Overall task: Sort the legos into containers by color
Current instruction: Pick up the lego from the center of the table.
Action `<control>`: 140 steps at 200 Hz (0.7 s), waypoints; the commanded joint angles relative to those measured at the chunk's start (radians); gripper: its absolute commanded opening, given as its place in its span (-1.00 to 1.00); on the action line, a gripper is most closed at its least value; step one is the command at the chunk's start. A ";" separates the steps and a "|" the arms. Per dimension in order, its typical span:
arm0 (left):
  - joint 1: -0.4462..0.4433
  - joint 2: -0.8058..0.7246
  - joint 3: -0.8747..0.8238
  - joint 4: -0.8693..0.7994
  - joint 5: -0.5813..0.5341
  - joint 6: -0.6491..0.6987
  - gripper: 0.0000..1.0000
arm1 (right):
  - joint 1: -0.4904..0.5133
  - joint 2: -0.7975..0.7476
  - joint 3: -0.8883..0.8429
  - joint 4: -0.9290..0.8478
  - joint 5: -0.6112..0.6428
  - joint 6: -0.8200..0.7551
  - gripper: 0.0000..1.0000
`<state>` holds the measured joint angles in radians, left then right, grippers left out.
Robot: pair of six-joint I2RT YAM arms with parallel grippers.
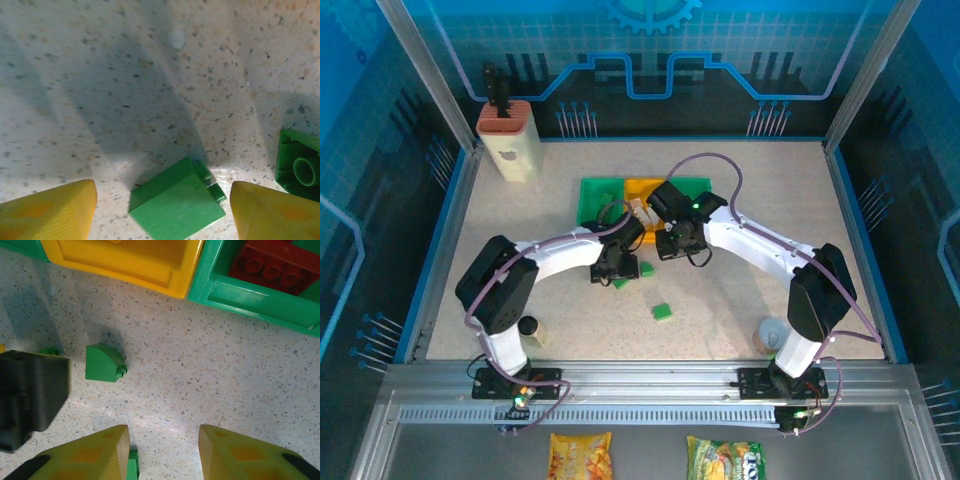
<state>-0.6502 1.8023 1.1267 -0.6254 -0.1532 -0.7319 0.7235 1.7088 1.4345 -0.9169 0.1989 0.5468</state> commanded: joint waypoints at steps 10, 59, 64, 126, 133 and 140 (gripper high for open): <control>-0.012 0.037 0.041 -0.022 -0.008 -0.024 0.45 | -0.012 0.004 0.009 -0.018 -0.001 -0.023 -0.16; -0.019 0.033 0.021 -0.037 -0.009 -0.023 0.41 | -0.019 0.003 0.003 -0.010 -0.009 -0.024 -0.16; -0.020 0.029 0.016 -0.037 -0.008 -0.023 0.41 | -0.019 0.003 0.003 -0.009 -0.009 -0.022 -0.16; -0.019 -0.039 -0.057 -0.029 -0.013 -0.035 0.32 | -0.019 0.013 0.013 -0.005 -0.019 -0.022 -0.16; -0.020 -0.043 -0.062 -0.029 -0.012 -0.035 0.31 | -0.017 0.014 0.012 -0.005 -0.019 -0.022 -0.16; -0.021 -0.046 -0.066 -0.026 -0.012 -0.035 0.30 | -0.017 0.015 0.013 -0.004 -0.020 -0.020 -0.16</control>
<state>-0.6651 1.7931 1.0874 -0.6281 -0.1570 -0.7437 0.7124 1.7088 1.4345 -0.9157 0.1963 0.5312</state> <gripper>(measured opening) 0.659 0.419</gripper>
